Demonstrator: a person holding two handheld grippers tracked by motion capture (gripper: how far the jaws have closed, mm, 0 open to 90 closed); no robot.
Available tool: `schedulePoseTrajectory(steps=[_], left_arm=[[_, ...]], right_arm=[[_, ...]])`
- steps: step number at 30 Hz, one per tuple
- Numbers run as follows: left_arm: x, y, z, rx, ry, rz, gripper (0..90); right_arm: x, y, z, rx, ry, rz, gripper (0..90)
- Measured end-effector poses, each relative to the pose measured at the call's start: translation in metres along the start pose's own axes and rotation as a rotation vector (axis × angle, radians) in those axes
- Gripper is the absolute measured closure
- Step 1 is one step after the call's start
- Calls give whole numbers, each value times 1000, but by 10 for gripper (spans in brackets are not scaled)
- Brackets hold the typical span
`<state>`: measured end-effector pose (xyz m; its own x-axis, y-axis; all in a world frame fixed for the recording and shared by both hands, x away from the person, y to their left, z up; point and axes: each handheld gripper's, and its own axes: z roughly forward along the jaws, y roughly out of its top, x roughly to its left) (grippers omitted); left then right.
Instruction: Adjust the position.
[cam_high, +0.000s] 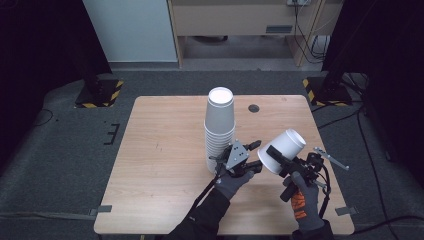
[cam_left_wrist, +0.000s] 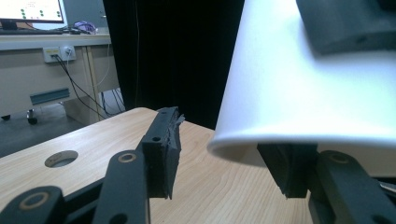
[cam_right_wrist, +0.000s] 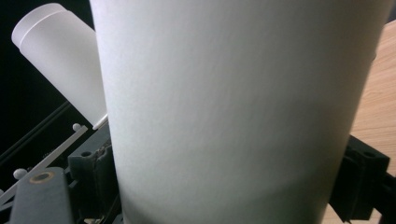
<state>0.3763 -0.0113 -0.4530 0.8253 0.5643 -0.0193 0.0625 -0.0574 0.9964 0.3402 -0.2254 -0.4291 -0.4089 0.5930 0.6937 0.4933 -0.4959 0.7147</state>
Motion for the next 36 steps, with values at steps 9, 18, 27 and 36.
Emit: schedulePoseTrajectory(steps=[9,18,27,36], left_arm=[[-1,-2,2,-11,4,13,573],[0,-6,-1,-19,12,24,723],[1,-10,-5,1,3,47,808],[0,-11,-10,30,-21,53,832]], right_arm=[[1,-5,4,24,7,13,146],[-3,-7,7,46,5,27,143],[-6,-8,9,53,13,29,138],[-8,-6,8,37,-6,-3,111]])
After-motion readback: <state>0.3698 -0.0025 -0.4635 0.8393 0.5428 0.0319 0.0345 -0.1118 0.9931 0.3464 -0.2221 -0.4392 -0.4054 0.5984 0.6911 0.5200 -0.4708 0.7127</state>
